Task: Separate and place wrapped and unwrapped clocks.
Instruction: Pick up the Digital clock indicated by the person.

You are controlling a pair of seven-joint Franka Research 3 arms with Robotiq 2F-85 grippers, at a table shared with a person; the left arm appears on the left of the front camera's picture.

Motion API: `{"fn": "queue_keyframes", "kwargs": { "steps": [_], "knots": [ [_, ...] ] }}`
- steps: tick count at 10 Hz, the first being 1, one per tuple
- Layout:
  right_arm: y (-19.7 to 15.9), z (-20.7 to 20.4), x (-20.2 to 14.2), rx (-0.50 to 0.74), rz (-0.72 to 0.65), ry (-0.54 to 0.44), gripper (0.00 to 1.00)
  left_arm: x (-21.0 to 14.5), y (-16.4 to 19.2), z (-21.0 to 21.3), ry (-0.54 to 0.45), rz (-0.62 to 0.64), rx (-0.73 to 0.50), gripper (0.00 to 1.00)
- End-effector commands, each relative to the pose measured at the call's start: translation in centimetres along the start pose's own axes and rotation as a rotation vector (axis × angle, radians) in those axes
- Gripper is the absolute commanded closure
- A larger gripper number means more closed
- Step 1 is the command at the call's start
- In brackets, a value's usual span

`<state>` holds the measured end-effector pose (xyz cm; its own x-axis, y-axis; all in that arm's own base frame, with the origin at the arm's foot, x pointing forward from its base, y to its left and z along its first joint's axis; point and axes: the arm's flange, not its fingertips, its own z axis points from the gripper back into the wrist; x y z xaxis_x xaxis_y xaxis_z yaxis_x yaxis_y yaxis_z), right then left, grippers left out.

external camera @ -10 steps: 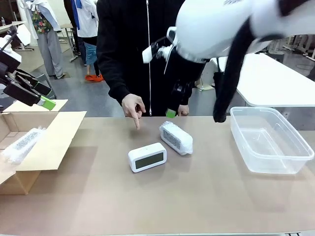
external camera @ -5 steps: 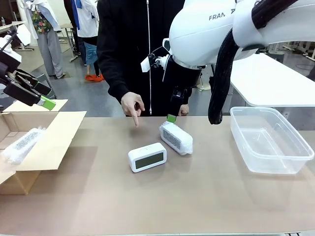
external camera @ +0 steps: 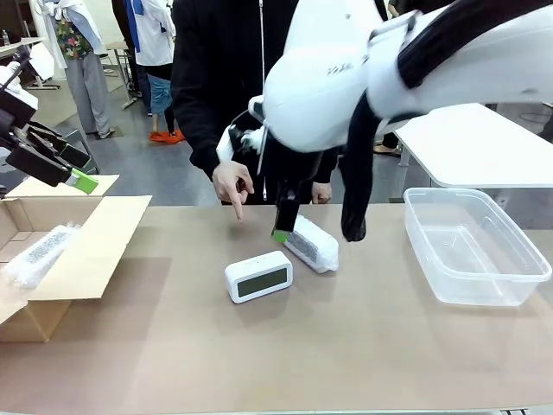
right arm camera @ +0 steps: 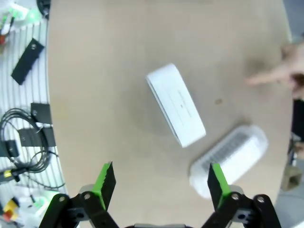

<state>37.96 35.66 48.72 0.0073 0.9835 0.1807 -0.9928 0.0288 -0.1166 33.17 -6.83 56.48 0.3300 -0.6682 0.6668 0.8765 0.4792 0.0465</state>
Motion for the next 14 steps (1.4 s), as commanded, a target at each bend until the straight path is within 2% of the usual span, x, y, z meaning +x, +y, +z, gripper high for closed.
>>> {"fn": "queue_keyframes", "kwargs": {
  "steps": [1, 3, 4, 7, 10, 12, 14],
  "knots": [
    [-0.8, -2.3, 1.3, 0.002, 0.120, 0.013, 0.00, 0.2, 0.1, -0.1, -0.015, 0.002, -0.005, 0.00],
    [-2.4, -4.6, 3.7, 0.028, 0.236, 0.084, 0.00, 0.2, 0.1, -0.1, -0.015, 0.002, -0.005, 0.00],
    [-3.1, -5.3, 4.2, 0.014, 0.266, 0.089, 0.00, 0.2, 0.1, -0.1, -0.015, 0.002, -0.005, 0.00],
    [-5.0, -8.5, 4.7, 0.062, 0.282, 0.165, 0.00, 0.2, 0.1, -0.1, -0.015, 0.002, -0.005, 0.00],
    [-4.6, -11.2, 4.3, 0.090, 0.342, 0.134, 0.00, 0.2, 0.1, -0.1, -0.015, 0.002, -0.005, 0.00],
    [-3.7, -13.6, 4.2, 0.041, 0.392, 0.108, 0.00, 0.2, 0.1, -0.1, -0.015, 0.002, -0.005, 0.00],
    [-3.4, -14.8, 4.0, 0.054, 0.409, 0.100, 0.00, 0.2, 0.1, -0.1, -0.015, 0.002, -0.005, 0.00]
  ]
}}
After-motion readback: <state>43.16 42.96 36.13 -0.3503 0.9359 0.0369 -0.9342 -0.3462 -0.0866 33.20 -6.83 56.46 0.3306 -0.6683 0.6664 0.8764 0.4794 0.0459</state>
